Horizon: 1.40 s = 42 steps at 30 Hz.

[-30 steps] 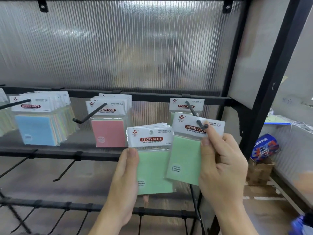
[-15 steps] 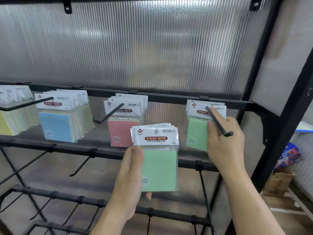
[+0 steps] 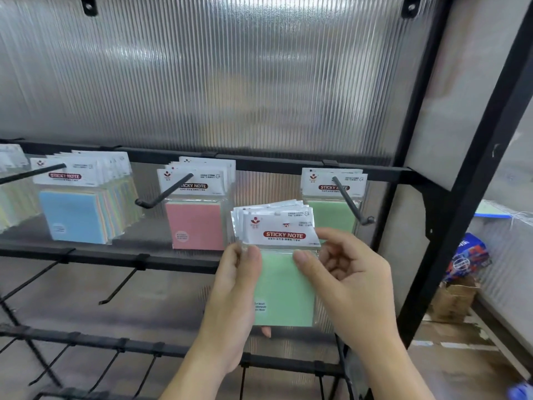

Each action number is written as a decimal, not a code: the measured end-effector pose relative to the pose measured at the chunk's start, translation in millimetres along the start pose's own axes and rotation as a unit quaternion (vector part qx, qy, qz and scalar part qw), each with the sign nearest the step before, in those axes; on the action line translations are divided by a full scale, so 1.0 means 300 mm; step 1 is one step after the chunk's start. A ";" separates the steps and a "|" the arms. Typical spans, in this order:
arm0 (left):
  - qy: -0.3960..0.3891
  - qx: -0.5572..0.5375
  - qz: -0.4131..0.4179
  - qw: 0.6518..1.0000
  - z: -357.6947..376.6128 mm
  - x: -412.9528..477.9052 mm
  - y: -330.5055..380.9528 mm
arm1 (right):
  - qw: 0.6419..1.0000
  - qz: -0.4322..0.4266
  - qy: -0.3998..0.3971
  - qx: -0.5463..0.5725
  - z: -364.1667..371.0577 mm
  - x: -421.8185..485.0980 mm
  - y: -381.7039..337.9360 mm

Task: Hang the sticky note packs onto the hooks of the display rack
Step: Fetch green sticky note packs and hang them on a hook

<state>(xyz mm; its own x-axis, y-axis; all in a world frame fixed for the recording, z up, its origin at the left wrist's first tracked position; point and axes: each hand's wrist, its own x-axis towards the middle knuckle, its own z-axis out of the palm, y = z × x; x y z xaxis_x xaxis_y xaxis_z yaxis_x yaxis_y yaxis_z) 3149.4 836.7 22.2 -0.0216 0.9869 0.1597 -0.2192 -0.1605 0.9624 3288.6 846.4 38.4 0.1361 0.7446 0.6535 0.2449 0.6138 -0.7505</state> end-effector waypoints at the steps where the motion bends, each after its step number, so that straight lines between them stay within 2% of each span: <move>1: -0.004 -0.002 0.002 1.000 0.001 -0.003 0.000 | 1.000 0.004 0.004 0.001 -0.003 -0.005 0.001; 9: -0.003 -0.016 -0.004 1.000 0.024 -0.022 0.006 | 0.998 -0.009 0.064 0.023 -0.021 -0.050 -0.023; 14: -0.008 -0.025 0.010 1.000 0.038 -0.028 -0.010 | 0.985 -0.087 0.149 0.021 -0.041 -0.059 -0.054; 18: -0.002 -0.042 0.020 0.999 0.034 -0.031 -0.014 | 0.967 -0.169 0.189 -0.005 -0.061 -0.046 -0.075; 22: 0.000 -0.039 0.025 0.999 0.024 -0.032 -0.012 | 0.954 -0.197 0.222 -0.039 -0.080 -0.029 -0.075; 27: 0.002 -0.031 0.027 0.999 0.019 -0.035 -0.005 | 0.948 -0.217 0.207 -0.111 -0.105 -0.021 -0.073; 42: 0.001 -0.017 0.019 1.000 0.036 -0.020 -0.018 | 0.948 -0.225 0.200 -0.099 -0.114 -0.030 -0.057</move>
<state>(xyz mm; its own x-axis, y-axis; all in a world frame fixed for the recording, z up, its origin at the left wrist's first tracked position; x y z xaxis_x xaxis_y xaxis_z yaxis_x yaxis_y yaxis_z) 3161.3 831.5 18.4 -0.0323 0.9804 0.1945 -0.2510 -0.1964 0.9479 3316.1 820.1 48.6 0.3178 0.2349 0.9186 0.5353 0.7552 -0.3783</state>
